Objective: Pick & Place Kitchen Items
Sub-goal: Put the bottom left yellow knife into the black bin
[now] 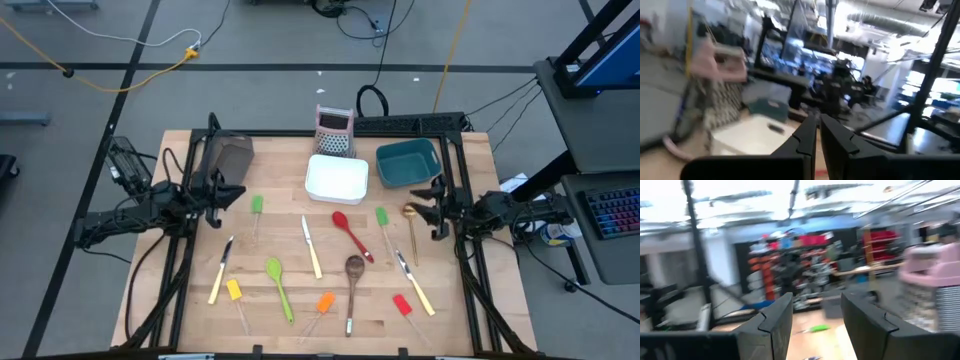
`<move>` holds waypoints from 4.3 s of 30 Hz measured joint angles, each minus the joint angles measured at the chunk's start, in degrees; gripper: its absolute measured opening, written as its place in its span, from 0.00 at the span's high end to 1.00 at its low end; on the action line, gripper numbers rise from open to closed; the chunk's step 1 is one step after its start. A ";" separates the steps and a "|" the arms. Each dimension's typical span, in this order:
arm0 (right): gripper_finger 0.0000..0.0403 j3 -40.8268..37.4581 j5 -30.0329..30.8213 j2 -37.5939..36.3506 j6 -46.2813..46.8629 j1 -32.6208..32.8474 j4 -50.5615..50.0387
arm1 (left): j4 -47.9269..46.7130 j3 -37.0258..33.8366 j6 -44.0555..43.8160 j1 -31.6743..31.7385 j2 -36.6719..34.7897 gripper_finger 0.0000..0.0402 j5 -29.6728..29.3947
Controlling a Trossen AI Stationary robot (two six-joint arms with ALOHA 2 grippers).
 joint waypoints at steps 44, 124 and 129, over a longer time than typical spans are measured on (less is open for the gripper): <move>0.60 7.71 5.13 36.17 -4.75 -0.29 37.06 | 22.10 6.07 3.79 -0.02 13.93 0.57 2.75; 0.42 24.85 -9.91 62.84 0.24 -3.65 25.08 | -17.82 38.40 -36.10 -25.72 79.18 0.62 -10.15; 0.42 24.83 -9.91 62.84 0.24 -3.65 24.96 | -27.45 40.34 -41.98 -26.35 78.60 0.62 -5.69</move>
